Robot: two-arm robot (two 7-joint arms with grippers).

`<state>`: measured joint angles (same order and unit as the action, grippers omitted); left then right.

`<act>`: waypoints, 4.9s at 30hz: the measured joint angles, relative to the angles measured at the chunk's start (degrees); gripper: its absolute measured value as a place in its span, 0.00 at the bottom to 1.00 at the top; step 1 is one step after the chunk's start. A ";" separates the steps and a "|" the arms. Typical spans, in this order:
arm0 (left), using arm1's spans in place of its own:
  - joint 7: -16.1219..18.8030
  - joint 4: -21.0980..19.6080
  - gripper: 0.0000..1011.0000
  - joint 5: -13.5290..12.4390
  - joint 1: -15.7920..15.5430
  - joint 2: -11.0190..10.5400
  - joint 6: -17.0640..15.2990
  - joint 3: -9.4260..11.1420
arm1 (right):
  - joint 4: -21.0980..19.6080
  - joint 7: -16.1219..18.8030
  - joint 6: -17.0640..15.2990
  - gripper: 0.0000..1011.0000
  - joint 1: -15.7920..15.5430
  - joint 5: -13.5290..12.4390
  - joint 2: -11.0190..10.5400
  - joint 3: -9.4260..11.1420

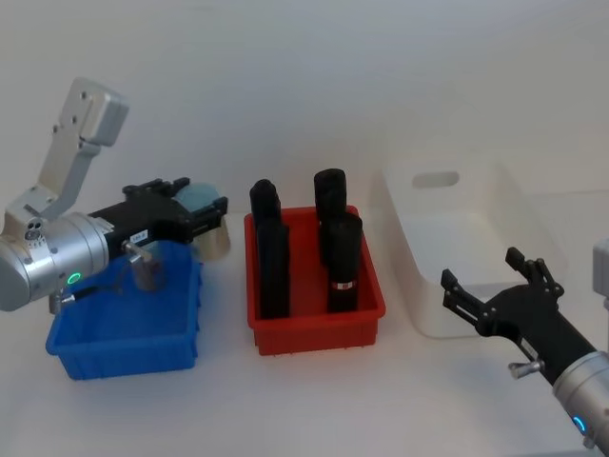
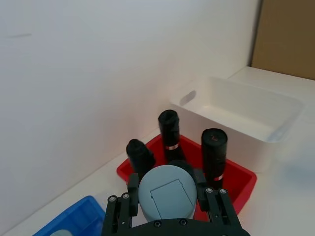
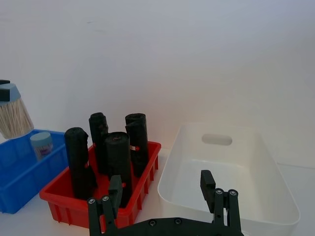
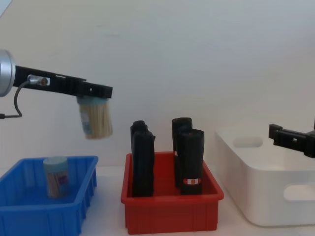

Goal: Pick the cotton swabs from the blue box and place them into the white box.

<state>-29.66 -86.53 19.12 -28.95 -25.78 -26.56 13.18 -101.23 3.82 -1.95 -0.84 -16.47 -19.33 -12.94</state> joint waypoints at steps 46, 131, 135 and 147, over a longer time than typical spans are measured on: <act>-25.37 2.89 0.66 -0.52 -7.81 2.51 -0.53 4.29 | -0.35 5.36 -1.04 0.99 0.92 0.89 -0.08 -0.45; -26.33 3.04 0.66 -0.53 -8.18 2.67 -0.55 4.51 | 13.33 34.10 -9.77 0.62 22.55 7.70 7.49 -6.14; -26.33 3.04 0.71 -0.52 -8.18 2.68 -0.55 4.51 | 13.64 33.99 -9.63 0.62 22.80 7.63 7.51 -6.23; -26.39 3.04 0.99 -0.51 -8.18 2.68 -0.55 4.53 | 13.98 33.13 -9.51 0.62 23.10 7.21 7.26 -6.32</act>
<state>-56.05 -83.50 18.60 -37.13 -23.10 -27.11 17.70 -87.25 36.95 -11.46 22.26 -9.25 -12.07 -19.26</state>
